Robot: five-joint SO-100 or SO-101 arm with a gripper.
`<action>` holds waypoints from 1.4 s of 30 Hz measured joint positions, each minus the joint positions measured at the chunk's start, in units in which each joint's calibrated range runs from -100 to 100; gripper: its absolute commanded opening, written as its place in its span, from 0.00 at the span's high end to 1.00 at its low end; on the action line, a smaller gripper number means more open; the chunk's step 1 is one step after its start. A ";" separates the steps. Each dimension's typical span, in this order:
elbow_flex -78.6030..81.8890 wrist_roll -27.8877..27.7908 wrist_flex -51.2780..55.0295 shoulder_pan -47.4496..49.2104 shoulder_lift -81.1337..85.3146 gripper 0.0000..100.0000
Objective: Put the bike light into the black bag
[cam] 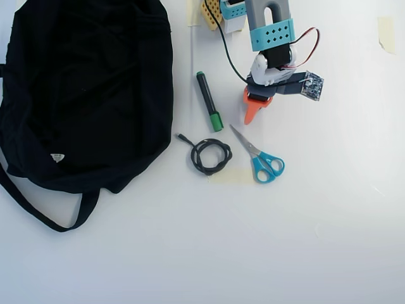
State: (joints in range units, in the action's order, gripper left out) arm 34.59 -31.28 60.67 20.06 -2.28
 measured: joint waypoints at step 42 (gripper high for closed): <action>-3.07 0.34 4.38 -0.15 0.00 0.98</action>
State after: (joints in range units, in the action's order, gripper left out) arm 31.53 -30.94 65.05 19.91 -2.28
